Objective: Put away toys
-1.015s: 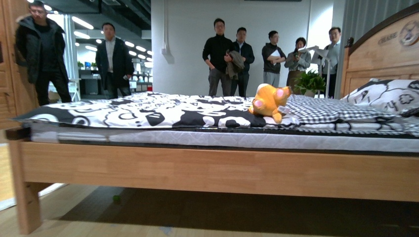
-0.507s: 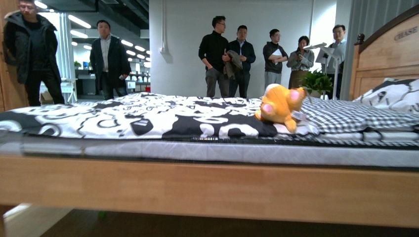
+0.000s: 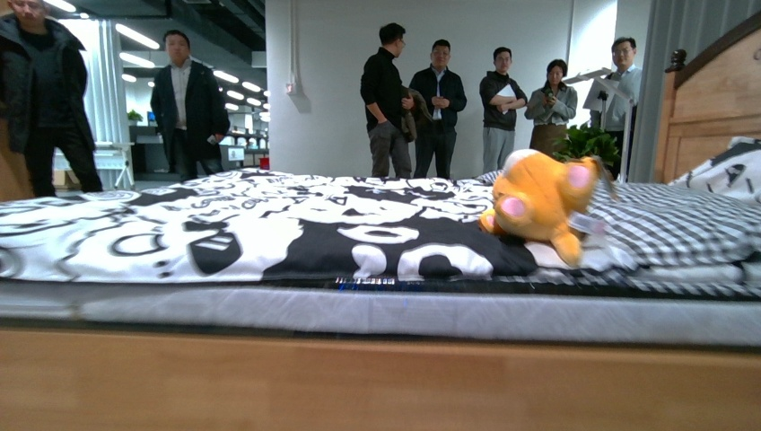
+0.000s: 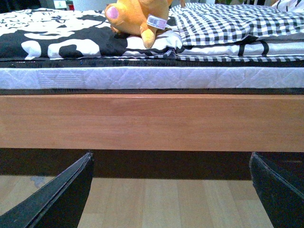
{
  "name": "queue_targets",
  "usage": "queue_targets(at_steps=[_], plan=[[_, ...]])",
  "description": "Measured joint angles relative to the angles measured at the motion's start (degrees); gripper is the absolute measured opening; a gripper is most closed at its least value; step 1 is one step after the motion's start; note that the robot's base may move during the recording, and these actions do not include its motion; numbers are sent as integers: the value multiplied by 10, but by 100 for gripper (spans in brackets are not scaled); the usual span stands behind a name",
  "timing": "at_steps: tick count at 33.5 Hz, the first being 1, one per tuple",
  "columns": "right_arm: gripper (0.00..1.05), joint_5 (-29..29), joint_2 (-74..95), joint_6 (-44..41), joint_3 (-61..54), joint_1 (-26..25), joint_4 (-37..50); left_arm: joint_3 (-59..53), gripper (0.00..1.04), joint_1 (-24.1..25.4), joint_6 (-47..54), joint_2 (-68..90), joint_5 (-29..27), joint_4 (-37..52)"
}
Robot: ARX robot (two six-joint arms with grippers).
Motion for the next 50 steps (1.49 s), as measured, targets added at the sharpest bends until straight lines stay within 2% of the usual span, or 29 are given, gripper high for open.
queue_targets(at_steps=[25,27,28,30,35,41,45,50], plan=[[98,1,0,0,0,0,0,0,99,0,0,1,0,0],[98,-54,7,22,0,-16,7,0,99,0,0,1,0,0],[98,-118,17,46,0,-42,21,0,99,0,0,1,0,0],[98,-192,34,77,0,-78,43,0,99,0,0,1,0,0],[98,-249,85,107,2,-129,103,0,99,0,0,1,0,0],[98,-230,219,115,40,-139,231,0,99,0,0,1,0,0],[98,-177,373,103,125,-96,354,0,99,0,0,1,0,0],[98,-129,499,71,232,-30,380,0,99,0,0,1,0,0]])
